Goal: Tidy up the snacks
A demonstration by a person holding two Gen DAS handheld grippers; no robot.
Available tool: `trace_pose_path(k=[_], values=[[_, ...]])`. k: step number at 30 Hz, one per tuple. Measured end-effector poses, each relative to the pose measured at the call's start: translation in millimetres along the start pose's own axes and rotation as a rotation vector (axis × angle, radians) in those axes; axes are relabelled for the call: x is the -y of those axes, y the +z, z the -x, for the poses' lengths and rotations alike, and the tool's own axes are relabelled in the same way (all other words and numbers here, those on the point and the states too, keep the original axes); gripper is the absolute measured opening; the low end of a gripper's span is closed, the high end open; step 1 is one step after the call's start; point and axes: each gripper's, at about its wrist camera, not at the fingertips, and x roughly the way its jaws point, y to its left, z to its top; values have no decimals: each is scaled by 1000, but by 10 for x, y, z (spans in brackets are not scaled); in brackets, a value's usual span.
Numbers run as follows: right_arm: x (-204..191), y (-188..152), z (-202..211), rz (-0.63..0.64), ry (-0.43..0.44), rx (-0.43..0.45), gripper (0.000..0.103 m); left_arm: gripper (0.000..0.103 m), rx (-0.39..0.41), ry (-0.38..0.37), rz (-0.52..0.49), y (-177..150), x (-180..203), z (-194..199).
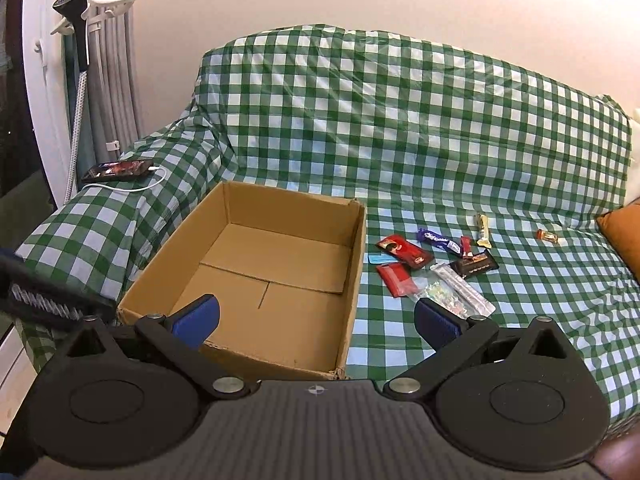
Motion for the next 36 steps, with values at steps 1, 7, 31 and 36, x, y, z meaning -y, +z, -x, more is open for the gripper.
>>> trace_pose_path(k=[1, 7, 31, 36], values=[[-14, -16, 4, -6, -4, 0, 103, 103, 4, -6, 0, 36, -5, 29], [62, 113, -11, -16, -11, -10, 103, 103, -6, -10, -15, 291, 4, 133], [128, 498, -345, -38, -23, -60, 103, 103, 23, -112, -26, 1022, -160, 502], [112, 485, -354, -40, -26, -66, 103, 103, 45, -114, -22, 1056, -162, 523]])
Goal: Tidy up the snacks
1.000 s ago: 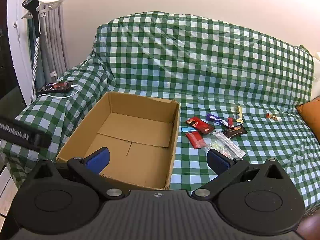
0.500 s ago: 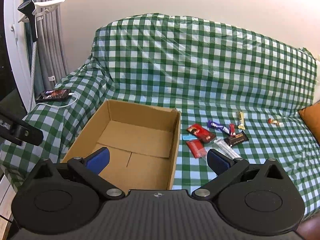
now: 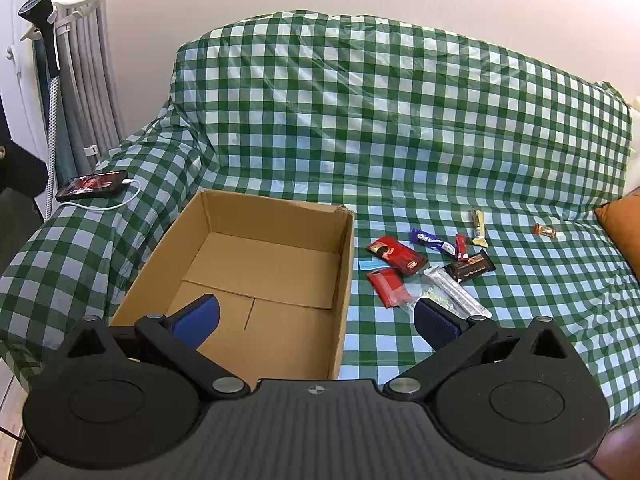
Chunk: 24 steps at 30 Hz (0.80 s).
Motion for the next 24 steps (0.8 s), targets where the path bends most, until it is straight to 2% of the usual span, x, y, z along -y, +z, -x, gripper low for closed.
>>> trace_pose_path(k=[9, 14, 16, 19, 22, 24], values=[[52, 1, -38, -7, -12, -7, 103, 103, -7, -11, -12, -19, 33, -57], [78, -40, -127, -21, -24, -26, 103, 103, -31, 8, 1, -60, 10, -196], [91, -73, -212, -28, -30, -33, 103, 103, -55, -2, -4, -124, 19, -354], [106, -154, -428, -55, -36, -55, 103, 103, -124, 25, -24, -266, 58, -764], [153, -274, -733, -110, -5, -94, 103, 103, -192, 58, -55, -422, 97, -1213], [156, -341, -939, -127, 20, -125, 103, 103, -197, 70, -56, -502, 104, -1425]])
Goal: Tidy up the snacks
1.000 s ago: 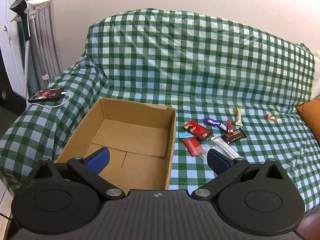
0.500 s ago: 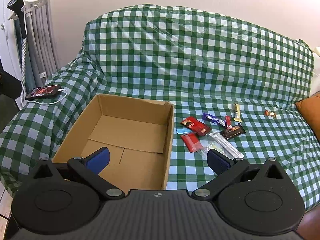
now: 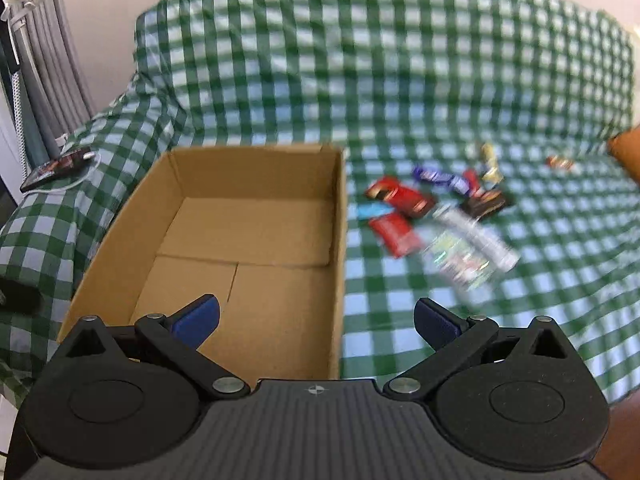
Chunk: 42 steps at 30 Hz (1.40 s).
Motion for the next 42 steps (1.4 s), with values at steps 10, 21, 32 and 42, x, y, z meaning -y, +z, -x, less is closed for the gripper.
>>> trace_pose_path(k=[10, 21, 32, 42], values=[[-26, -48, -822, 20, -26, -98, 103, 103, -63, 52, 46, 2, 113, -866], [-341, -27, -1124, 148, 44, -155, 103, 103, -171, 84, 172, -247, -262, -1262], [-479, -14, -1080, 134, 92, -163, 103, 103, -170, 142, 179, -305, -295, -927], [254, -65, -135, -24, 30, 4, 103, 103, 17, 74, 37, -62, 423, -95]])
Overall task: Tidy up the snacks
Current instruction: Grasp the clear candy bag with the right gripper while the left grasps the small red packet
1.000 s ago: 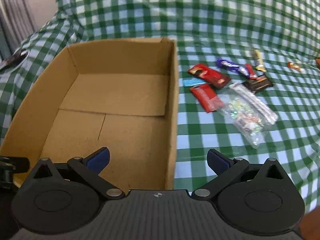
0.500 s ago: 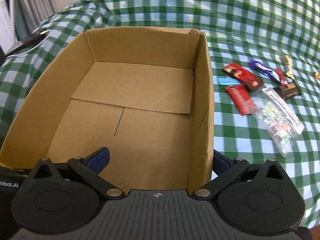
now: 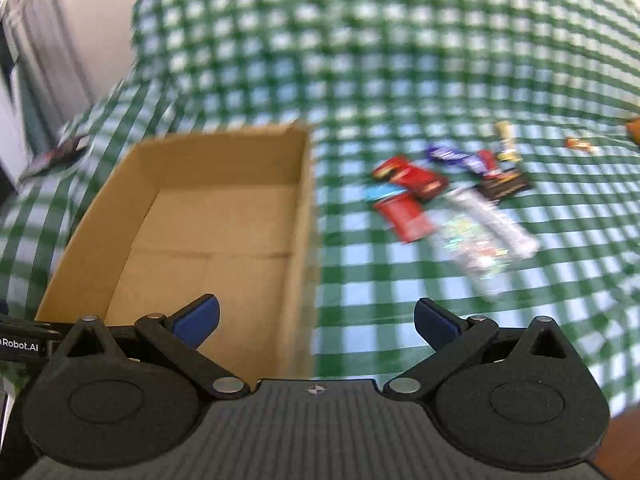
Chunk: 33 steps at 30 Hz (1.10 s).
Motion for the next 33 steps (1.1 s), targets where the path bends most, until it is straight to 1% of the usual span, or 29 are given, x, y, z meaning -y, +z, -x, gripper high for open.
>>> trace_pose_path(k=[3, 5, 8, 10, 12, 14, 17, 19, 21, 24, 26, 28, 30, 33], values=[[246, -19, 254, -49, -39, 61, 103, 103, 29, -30, -34, 94, 259, 140], [390, -35, 368, -66, -65, 96, 103, 103, 60, -64, -65, 145, 472, 267], [635, -51, 461, -86, -105, 120, 103, 103, 103, -125, -122, 204, 827, 375], [800, -59, 516, -108, -124, 141, 103, 103, 101, -158, -156, 225, 1060, 345], [968, -77, 559, -124, -144, 165, 103, 103, 122, -192, -172, 252, 1259, 314], [1145, -86, 529, -126, -182, 160, 103, 103, 128, -194, -170, 312, 1430, 167], [1413, -93, 442, -166, -220, 156, 103, 103, 91, -212, -170, 478, 1647, -62], [1548, -90, 331, -192, -236, 150, 103, 103, 59, -219, -167, 626, 1799, -212], [1694, -73, 170, -198, -256, 135, 103, 103, 51, -221, -156, 762, 1876, -344], [1885, -47, -95, -182, -284, 112, 103, 103, 38, -199, -159, 1002, 2121, -588], [2000, -34, -266, -175, -279, 93, 103, 103, 15, -177, -174, 1151, 2301, -768], [2082, -14, -460, -164, -240, 72, 103, 103, -30, -159, -191, 1297, 2492, -985], [2126, 1, -700, -120, -172, 36, 103, 103, -64, -155, -173, 1411, 2621, -1177], [2117, 28, -1061, -42, -80, -19, 103, 103, -114, -137, -117, 1563, 2775, -1491]])
